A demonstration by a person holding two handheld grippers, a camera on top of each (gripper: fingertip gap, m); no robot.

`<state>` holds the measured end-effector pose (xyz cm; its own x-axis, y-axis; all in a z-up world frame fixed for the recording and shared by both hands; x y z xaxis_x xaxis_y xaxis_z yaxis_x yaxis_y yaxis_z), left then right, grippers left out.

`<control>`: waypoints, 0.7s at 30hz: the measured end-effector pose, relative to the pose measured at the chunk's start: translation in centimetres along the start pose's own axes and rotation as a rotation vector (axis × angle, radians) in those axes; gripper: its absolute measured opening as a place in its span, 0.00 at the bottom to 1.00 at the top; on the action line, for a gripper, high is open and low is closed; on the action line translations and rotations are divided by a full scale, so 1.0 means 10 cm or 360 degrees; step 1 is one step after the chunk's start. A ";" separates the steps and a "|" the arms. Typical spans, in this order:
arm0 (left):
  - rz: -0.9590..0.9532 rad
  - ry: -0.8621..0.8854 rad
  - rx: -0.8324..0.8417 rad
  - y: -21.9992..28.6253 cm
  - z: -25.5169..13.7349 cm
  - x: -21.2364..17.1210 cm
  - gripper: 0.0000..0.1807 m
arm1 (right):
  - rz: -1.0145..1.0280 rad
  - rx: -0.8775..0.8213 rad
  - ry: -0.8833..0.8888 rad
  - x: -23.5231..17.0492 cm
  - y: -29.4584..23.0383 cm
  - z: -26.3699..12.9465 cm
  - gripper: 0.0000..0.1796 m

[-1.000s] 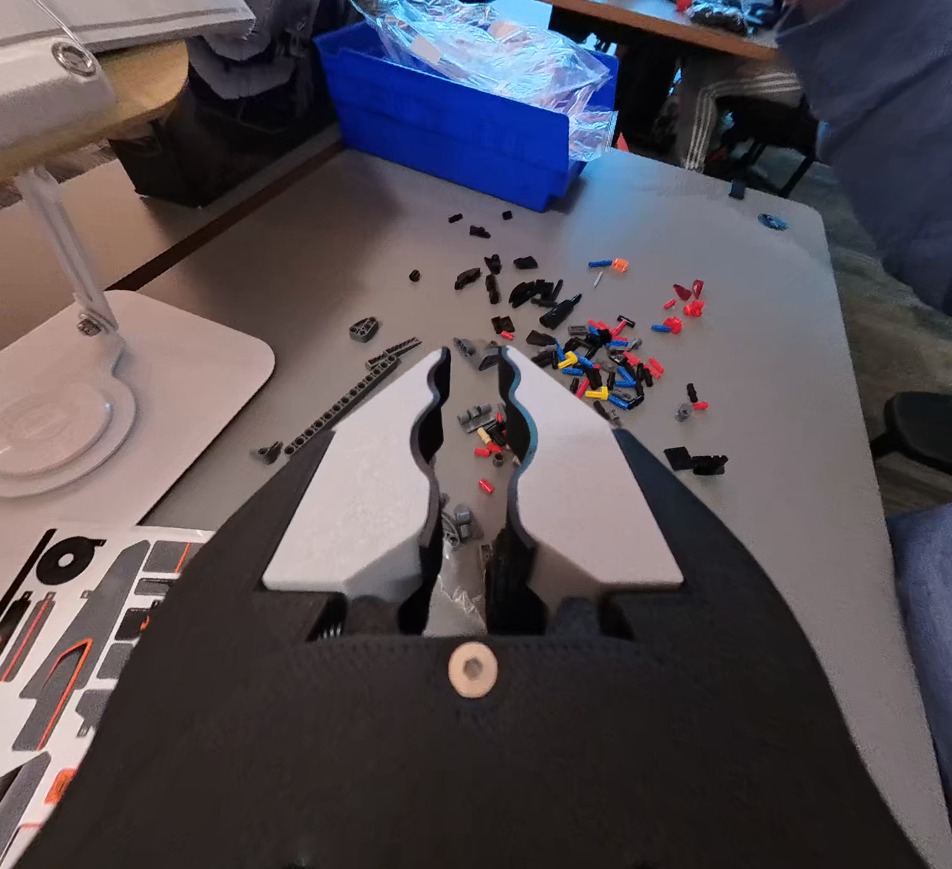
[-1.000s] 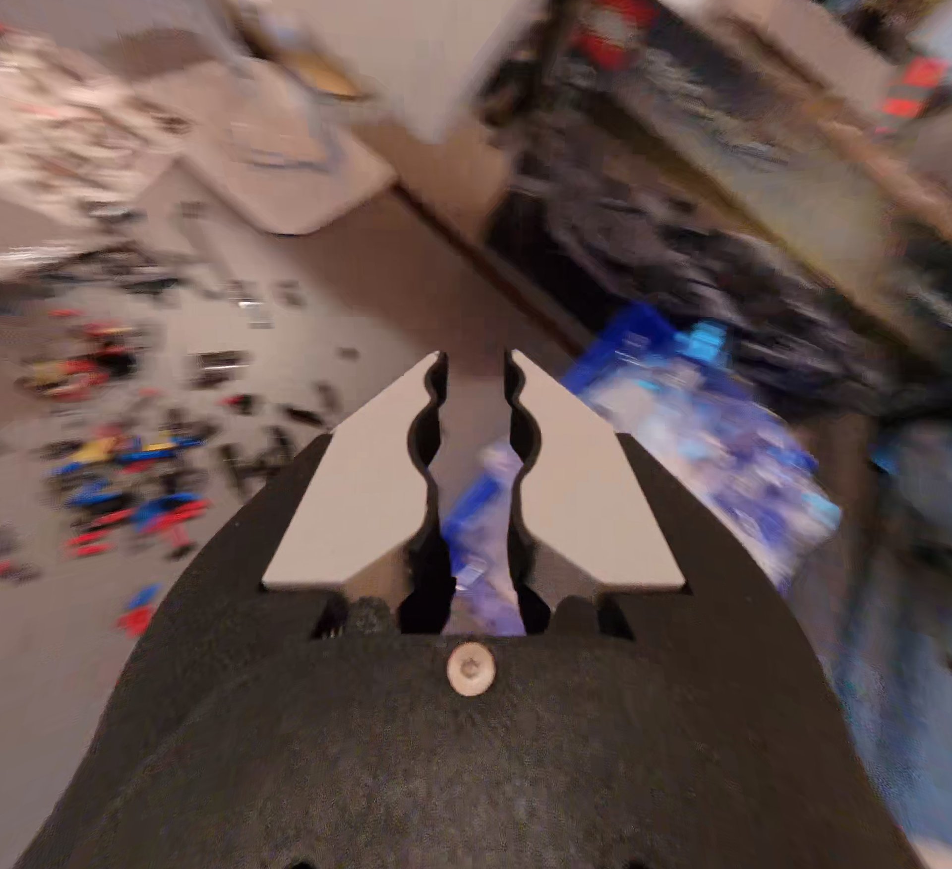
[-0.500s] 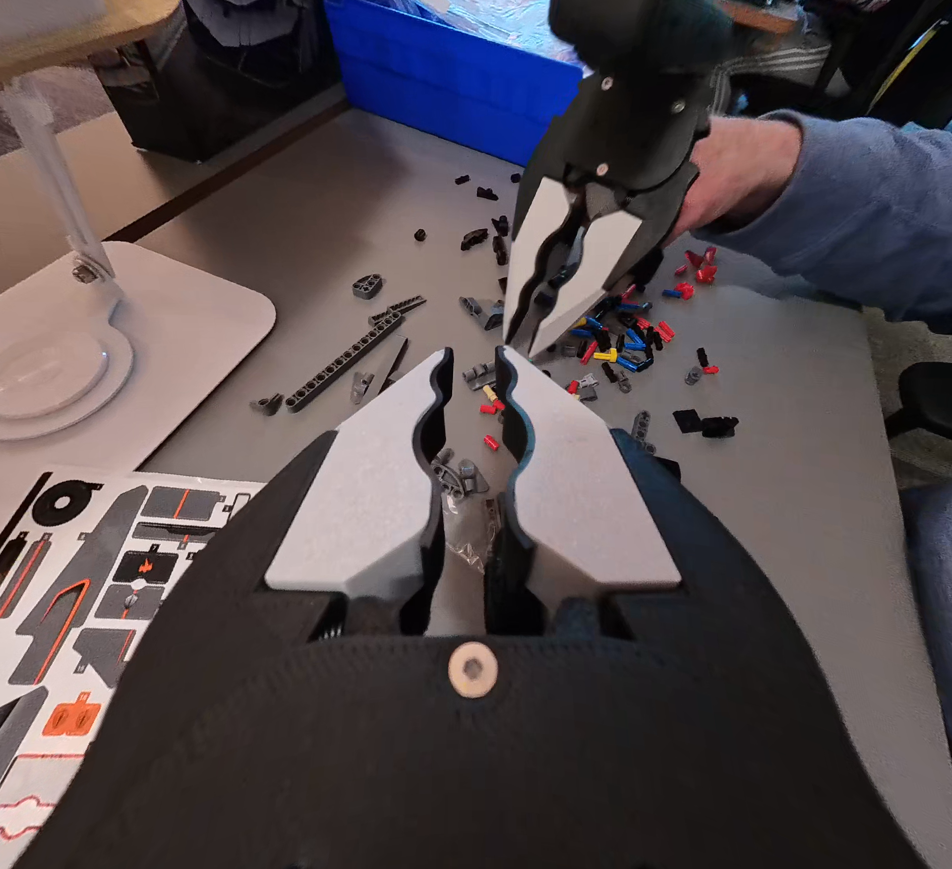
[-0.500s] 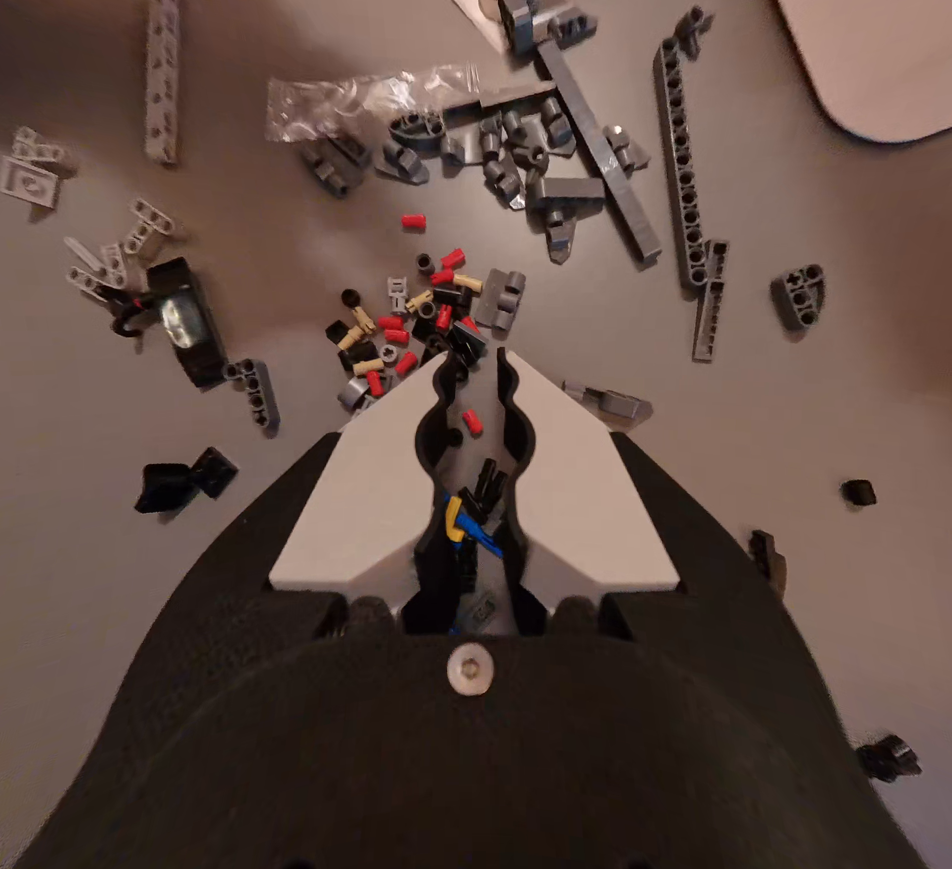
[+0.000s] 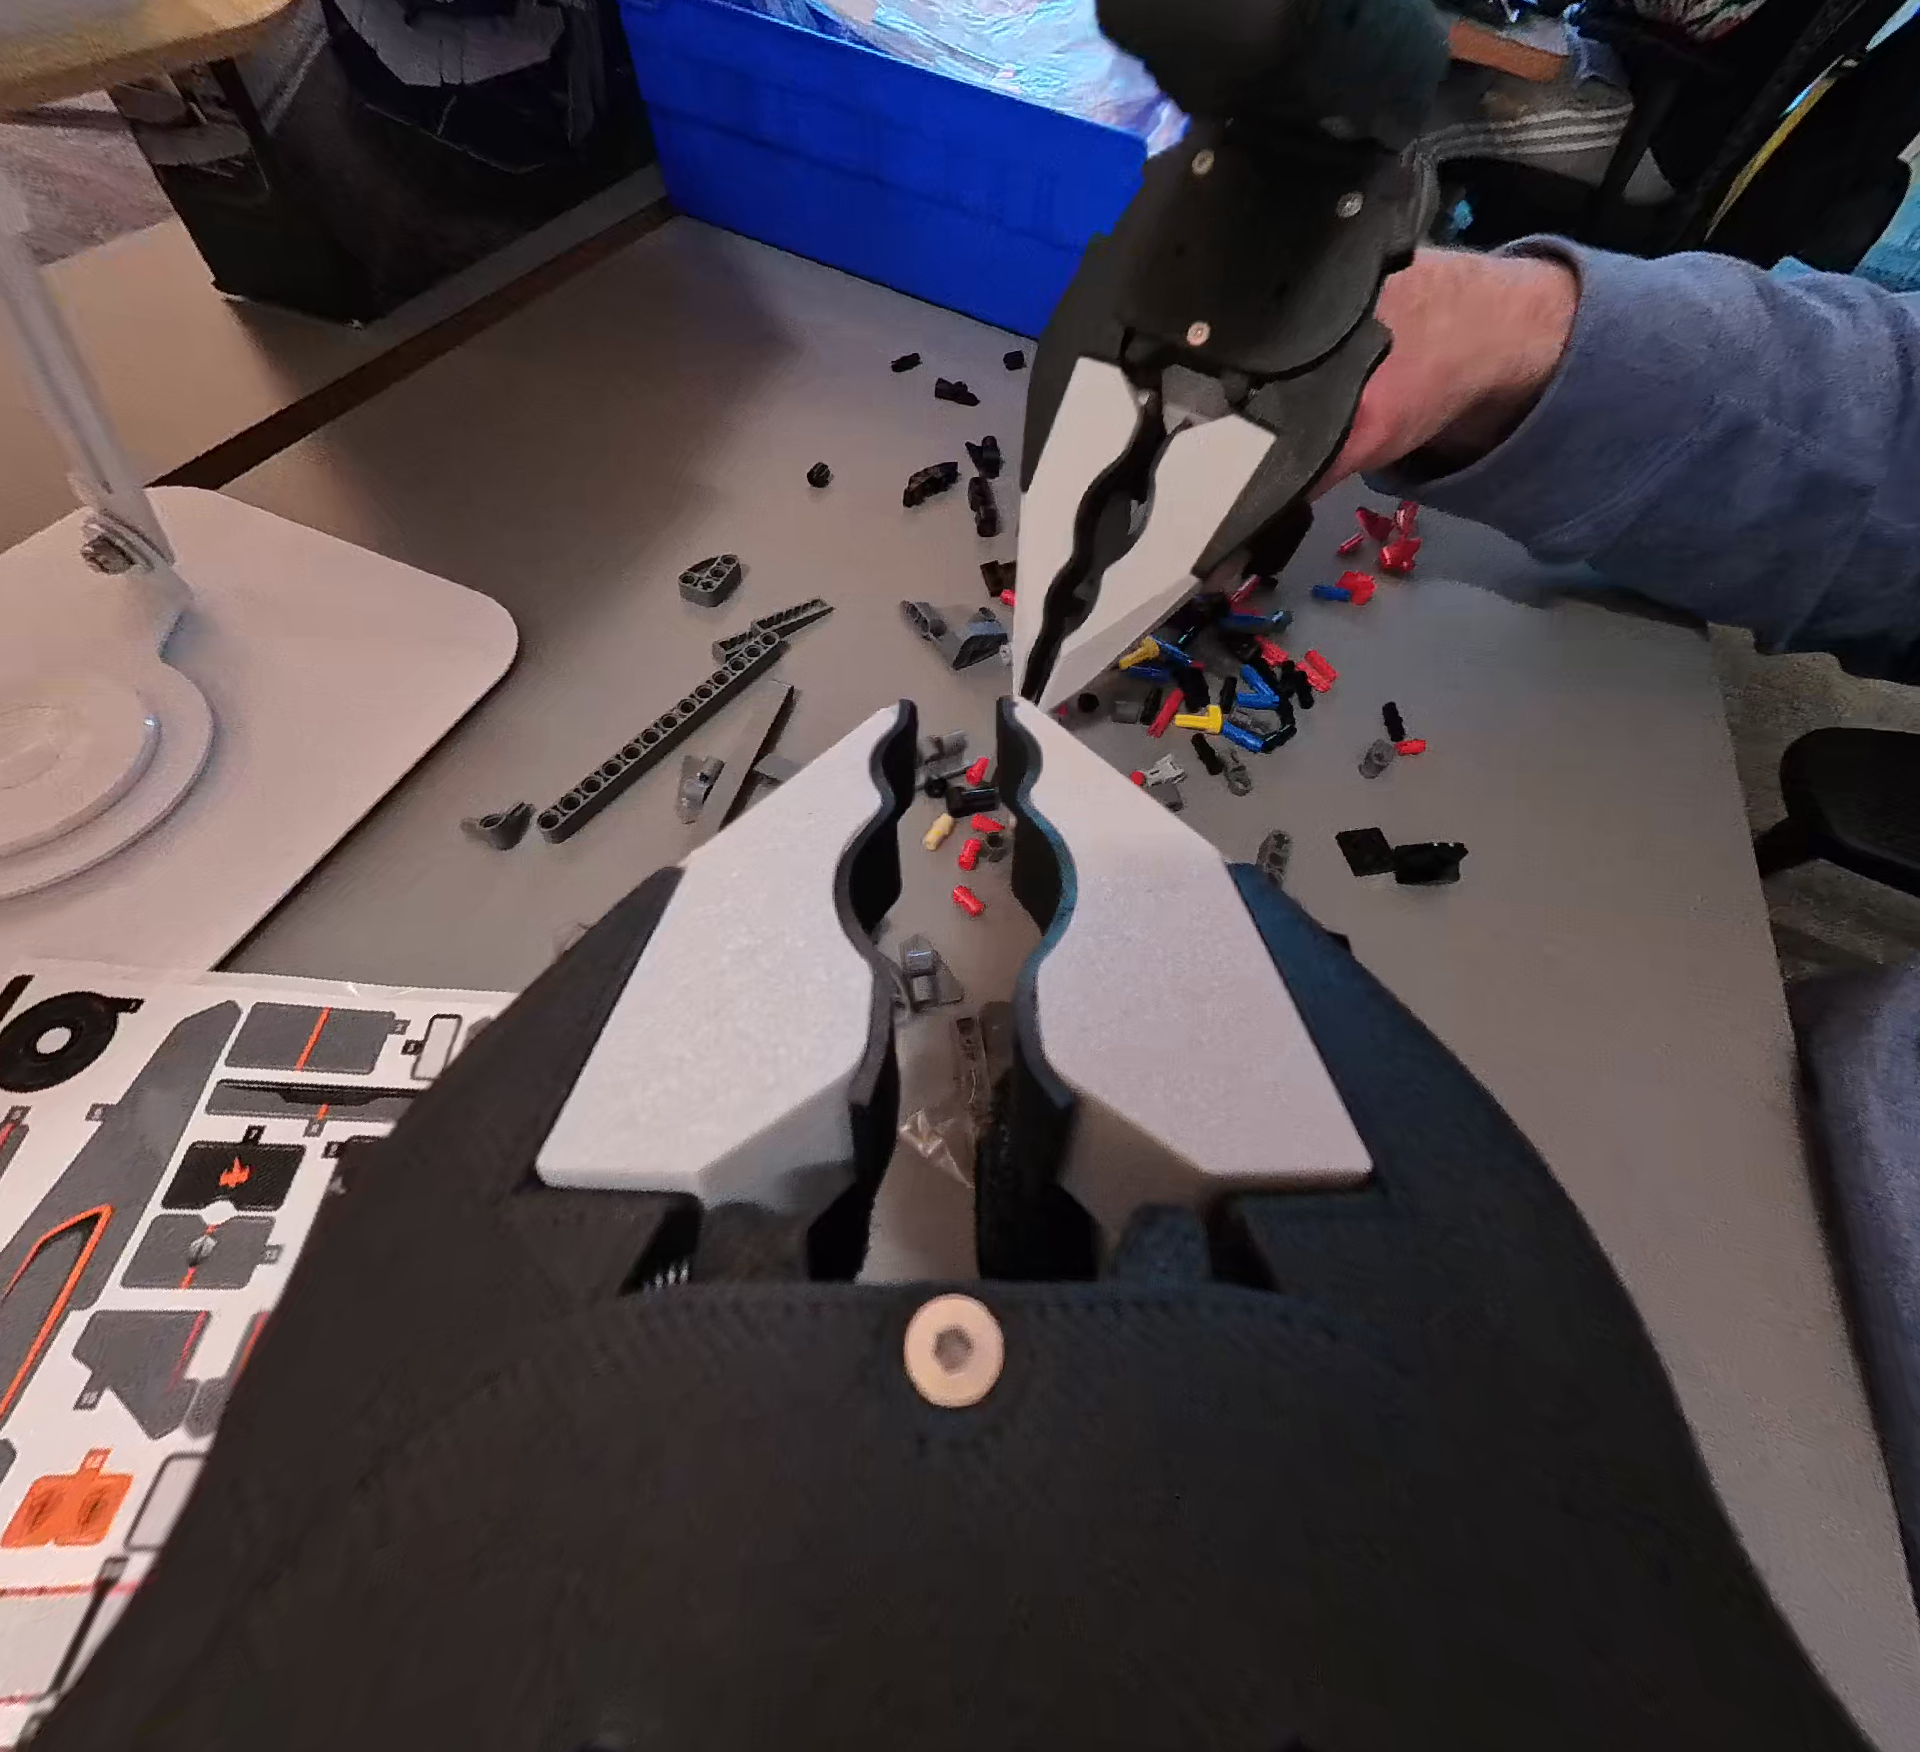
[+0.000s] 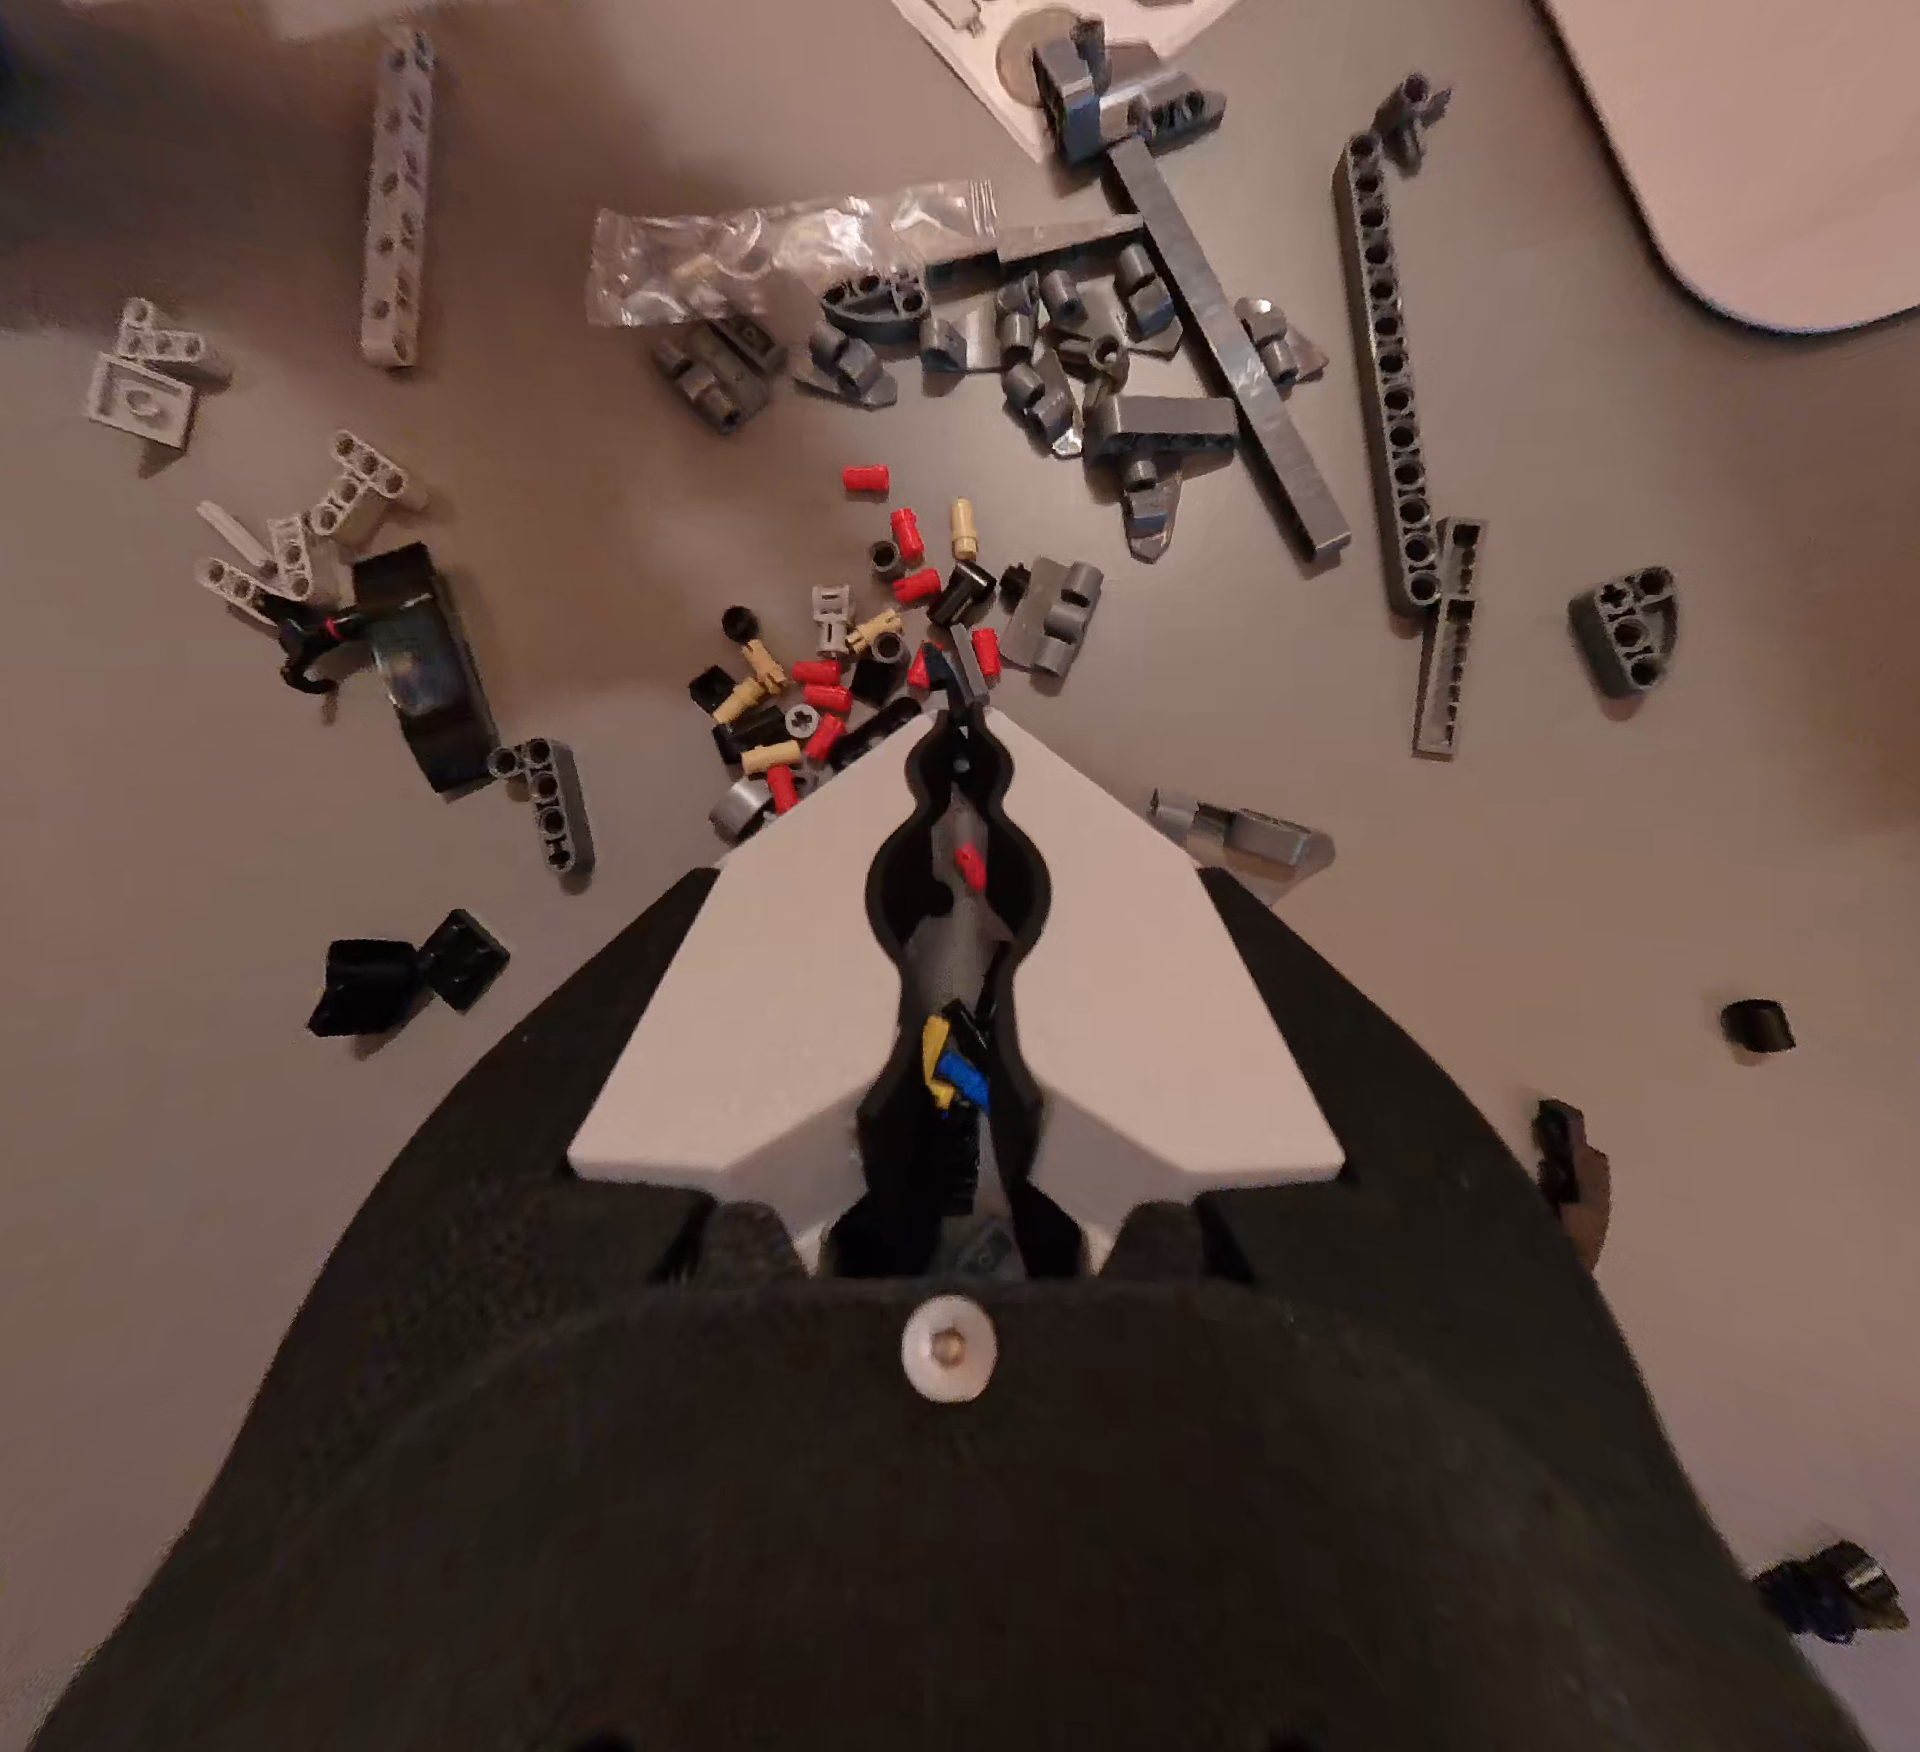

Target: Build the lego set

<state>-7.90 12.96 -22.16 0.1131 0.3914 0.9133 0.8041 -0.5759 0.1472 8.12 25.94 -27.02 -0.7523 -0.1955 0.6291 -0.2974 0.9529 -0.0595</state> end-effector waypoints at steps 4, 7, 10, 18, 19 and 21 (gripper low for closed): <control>-0.0049 -0.0024 -0.0001 0.03 0.06 -0.01 0.08 | -0.0134 -0.0103 0.0148 0.10 -0.10 -0.16 0.00; -0.0085 -0.0010 -0.0035 0.07 0.09 -0.01 0.08 | -0.0243 -0.0240 0.0247 0.17 -0.18 -0.33 0.00; -0.0137 0.0024 -0.0084 0.10 0.10 0.01 0.10 | -0.0388 -0.0346 0.0330 0.24 -0.30 -0.47 0.00; -0.0377 0.0195 -0.0334 0.18 0.14 0.07 0.12 | -0.0740 -0.0704 0.0393 0.35 -0.57 -0.69 0.00; -0.0395 0.0208 -0.0352 0.19 0.15 0.07 0.13 | -0.0788 -0.0739 0.0412 0.37 -0.62 -0.69 0.00; -0.0429 0.0233 -0.0389 0.20 0.18 0.07 0.13 | -0.0878 -0.0836 0.0421 0.39 -0.69 -0.71 0.00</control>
<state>-5.15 13.33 -21.95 -0.1817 0.4558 0.8714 0.6291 -0.6272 0.4592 11.38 20.19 -18.66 -0.3938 -0.6711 0.6281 -0.2204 0.7323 0.6443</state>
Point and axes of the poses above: each gripper's, where its closed fingertips meet, z out along the fingers, x out of its top, y = z × x across the jaws, the point moved 9 cm from there along -z, back along the fingers, and after that the axes turned 3 degrees about -x, right-handed, at the moved point
